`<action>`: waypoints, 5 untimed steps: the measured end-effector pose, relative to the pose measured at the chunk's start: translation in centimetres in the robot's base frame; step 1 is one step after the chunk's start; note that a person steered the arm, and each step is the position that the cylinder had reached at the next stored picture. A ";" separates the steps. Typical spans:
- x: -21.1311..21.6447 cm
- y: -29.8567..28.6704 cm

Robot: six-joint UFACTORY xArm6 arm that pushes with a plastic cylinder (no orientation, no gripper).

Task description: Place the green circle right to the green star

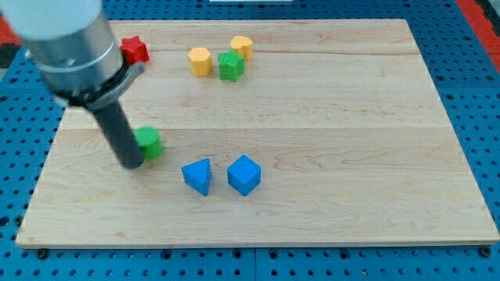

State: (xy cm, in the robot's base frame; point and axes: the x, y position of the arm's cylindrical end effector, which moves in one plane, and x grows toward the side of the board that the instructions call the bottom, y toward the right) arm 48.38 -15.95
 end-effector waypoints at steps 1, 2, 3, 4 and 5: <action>-6.4 1.3; -9.1 5.4; -10.8 10.4; -8.7 14.2; -8.6 15.8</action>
